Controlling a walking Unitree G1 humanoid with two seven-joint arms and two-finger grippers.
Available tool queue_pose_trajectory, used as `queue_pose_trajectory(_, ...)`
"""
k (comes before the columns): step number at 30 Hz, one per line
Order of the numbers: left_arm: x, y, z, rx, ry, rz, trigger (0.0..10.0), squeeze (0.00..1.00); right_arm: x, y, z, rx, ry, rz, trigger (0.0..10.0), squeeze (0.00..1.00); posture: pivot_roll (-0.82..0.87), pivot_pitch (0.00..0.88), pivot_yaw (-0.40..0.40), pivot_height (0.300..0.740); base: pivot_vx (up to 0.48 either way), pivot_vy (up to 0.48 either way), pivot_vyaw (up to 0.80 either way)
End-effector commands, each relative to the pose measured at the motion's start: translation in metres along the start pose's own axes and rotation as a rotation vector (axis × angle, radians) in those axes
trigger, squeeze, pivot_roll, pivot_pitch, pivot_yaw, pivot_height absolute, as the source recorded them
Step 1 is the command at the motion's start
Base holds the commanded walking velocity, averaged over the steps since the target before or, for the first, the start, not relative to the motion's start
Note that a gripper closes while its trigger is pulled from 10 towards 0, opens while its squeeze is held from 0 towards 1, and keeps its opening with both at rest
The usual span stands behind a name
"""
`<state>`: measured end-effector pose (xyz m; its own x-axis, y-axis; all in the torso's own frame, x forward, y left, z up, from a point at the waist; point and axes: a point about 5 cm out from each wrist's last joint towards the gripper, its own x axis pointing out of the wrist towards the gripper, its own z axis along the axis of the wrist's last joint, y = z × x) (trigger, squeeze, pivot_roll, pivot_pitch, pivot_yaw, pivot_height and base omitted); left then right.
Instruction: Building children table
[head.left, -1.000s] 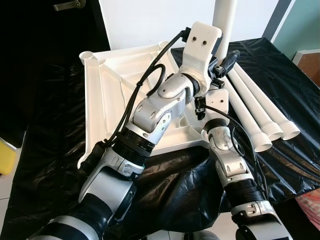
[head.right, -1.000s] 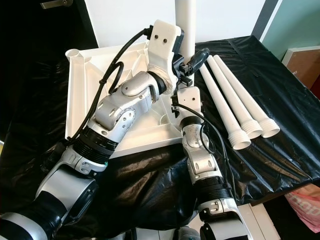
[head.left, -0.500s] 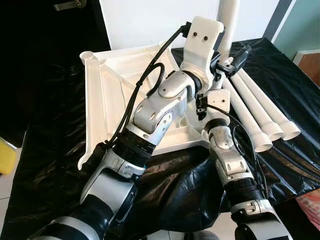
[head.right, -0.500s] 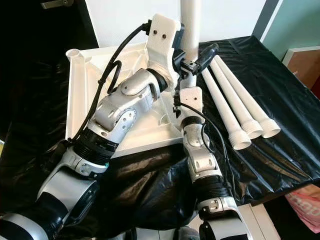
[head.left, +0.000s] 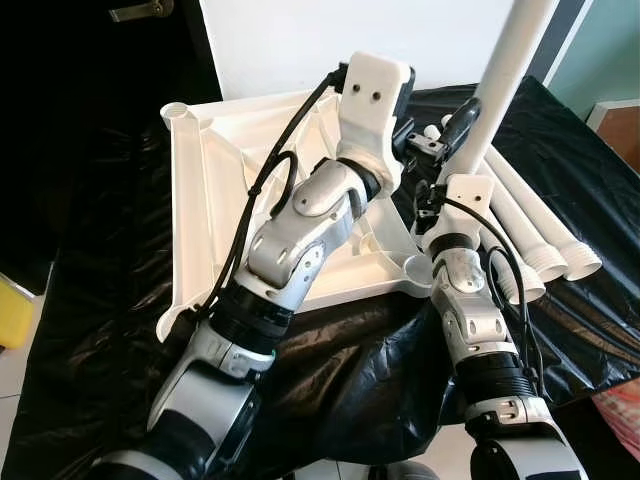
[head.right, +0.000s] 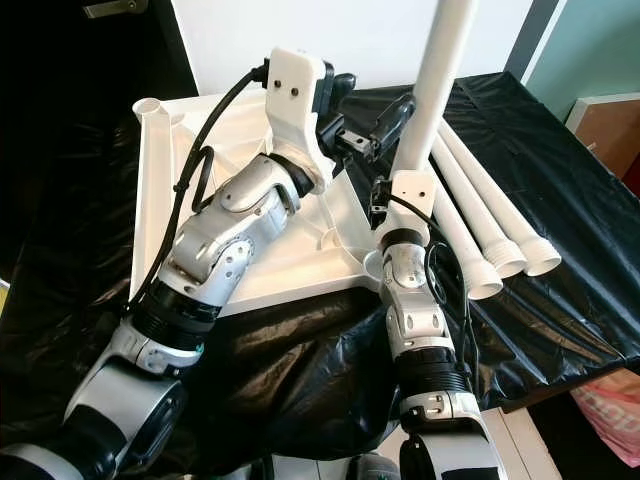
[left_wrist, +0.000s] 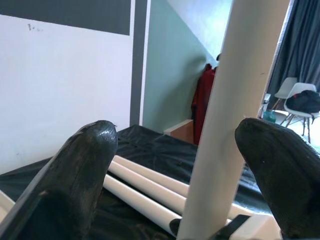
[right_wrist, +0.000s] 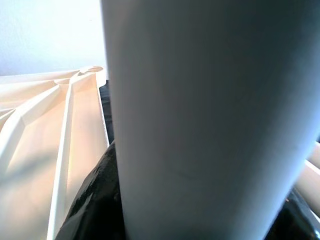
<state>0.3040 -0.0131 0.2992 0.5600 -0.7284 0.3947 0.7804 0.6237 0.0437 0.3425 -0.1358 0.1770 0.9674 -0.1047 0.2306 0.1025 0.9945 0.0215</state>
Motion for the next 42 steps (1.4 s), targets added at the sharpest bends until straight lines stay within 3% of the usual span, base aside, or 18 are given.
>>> queue_pose_trajectory(1,-0.006,-0.011,0.002,-0.003,-0.021,-0.192,10.0,0.0,0.001,-0.006,0.003,0.011,-0.021,-0.003,10.0,0.0,-0.02,0.065,0.009,0.74,0.0,0.0,0.0)
queue_pose_trajectory(13,-0.028,0.003,-0.012,0.015,0.004,-0.117,10.0,0.0,-0.007,-0.009,0.011,0.017,-0.102,0.113,10.0,0.0,-0.01,0.087,0.013,0.74,0.0,0.0,0.0)
queue_pose_trajectory(17,-0.043,0.019,-0.026,0.065,0.049,-0.031,10.0,0.0,-0.013,-0.012,0.008,-0.008,-0.1,0.122,10.0,0.0,-0.02,0.102,0.029,0.74,0.0,0.0,0.0)
queue_pose_trajectory(24,-0.065,0.033,-0.038,0.083,0.1,0.041,10.0,0.0,-0.022,-0.018,0.003,-0.021,-0.091,0.133,10.0,0.0,-0.02,0.118,0.047,0.74,0.0,0.0,0.0)
queue_pose_trajectory(32,-0.073,0.035,-0.042,0.081,0.118,0.046,10.0,0.0,-0.026,-0.022,-0.001,-0.038,-0.076,0.129,10.0,0.0,-0.03,0.123,0.05,0.74,0.0,0.0,0.0)
queue_pose_trajectory(37,-0.085,0.031,-0.056,0.168,0.157,0.01,10.0,0.0,-0.03,-0.026,0.0,-0.059,-0.082,0.139,10.0,0.0,-0.04,0.121,0.041,0.74,0.0,0.0,0.0)
queue_pose_trajectory(40,-0.09,0.029,-0.065,0.285,0.188,-0.01,10.0,0.0,-0.03,-0.028,0.0,-0.058,-0.077,0.141,10.0,0.0,-0.03,0.119,0.031,0.74,0.0,0.0,0.0)
queue_pose_trajectory(42,-0.092,0.029,-0.07,0.293,0.21,-0.008,10.0,0.0,-0.03,-0.029,0.0,-0.055,-0.072,0.137,10.0,0.0,-0.03,0.117,0.03,0.74,0.0,0.0,0.0)
